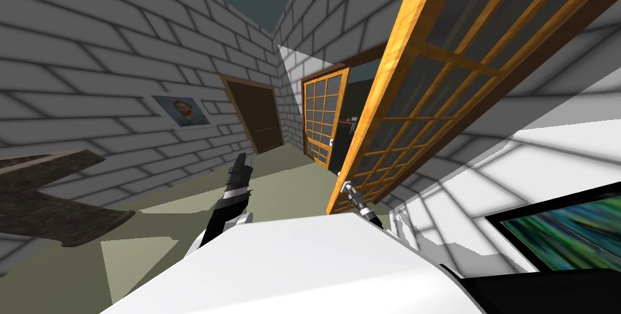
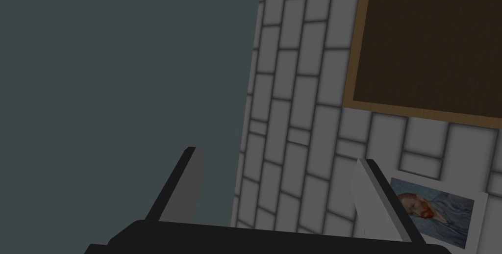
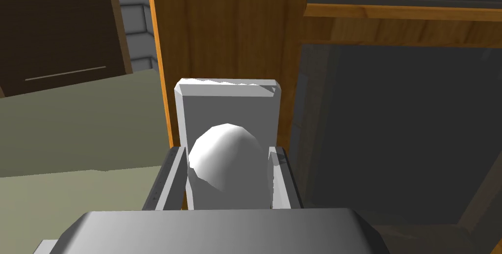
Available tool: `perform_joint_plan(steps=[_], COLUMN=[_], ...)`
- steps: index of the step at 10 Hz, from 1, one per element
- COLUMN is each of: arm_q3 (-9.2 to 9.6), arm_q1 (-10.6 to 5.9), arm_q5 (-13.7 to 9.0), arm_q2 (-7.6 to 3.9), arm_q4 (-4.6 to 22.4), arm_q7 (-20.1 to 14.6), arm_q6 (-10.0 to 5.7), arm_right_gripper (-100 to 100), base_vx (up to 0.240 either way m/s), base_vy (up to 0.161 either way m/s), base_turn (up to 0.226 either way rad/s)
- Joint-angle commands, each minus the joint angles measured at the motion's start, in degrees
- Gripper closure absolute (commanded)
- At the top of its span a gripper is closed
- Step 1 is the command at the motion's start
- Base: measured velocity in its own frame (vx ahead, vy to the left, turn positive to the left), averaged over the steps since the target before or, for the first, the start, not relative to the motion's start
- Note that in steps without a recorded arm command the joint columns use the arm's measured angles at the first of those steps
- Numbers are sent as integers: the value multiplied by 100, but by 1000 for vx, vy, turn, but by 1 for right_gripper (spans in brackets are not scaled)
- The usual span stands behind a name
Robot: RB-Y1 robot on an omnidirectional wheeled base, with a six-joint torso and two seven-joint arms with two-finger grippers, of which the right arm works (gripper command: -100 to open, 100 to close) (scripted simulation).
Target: Pull the door open
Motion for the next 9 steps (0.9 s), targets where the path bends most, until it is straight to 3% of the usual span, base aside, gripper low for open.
perform_joint_plan(steps=[1, 3, 4, 6, 8, 9], arm_q3=[17, 17, 29, 43, 43, 58], arm_q1=[115, 115, 214, 331, 331, 457], arm_q5=[32, 32, 65, 105, 105, 148], arm_q2=[-20, -20, -46, -76, -76, -109], arm_q4=[82, 82, 249, 447, 447, 660], arm_q7=[6, 6, 17, 30, 30, 43], arm_q6=[-245, -245, -545, -900, -900, -1245], arm_right_gripper=[100, 100, 100, 100, 100, 100], base_vx=[-21, -5, -7, -19, -18, -14], base_vy=[-26, -9, -15, -33, -15, -30], base_turn=[62, 6, 84, 71, -8, 97])
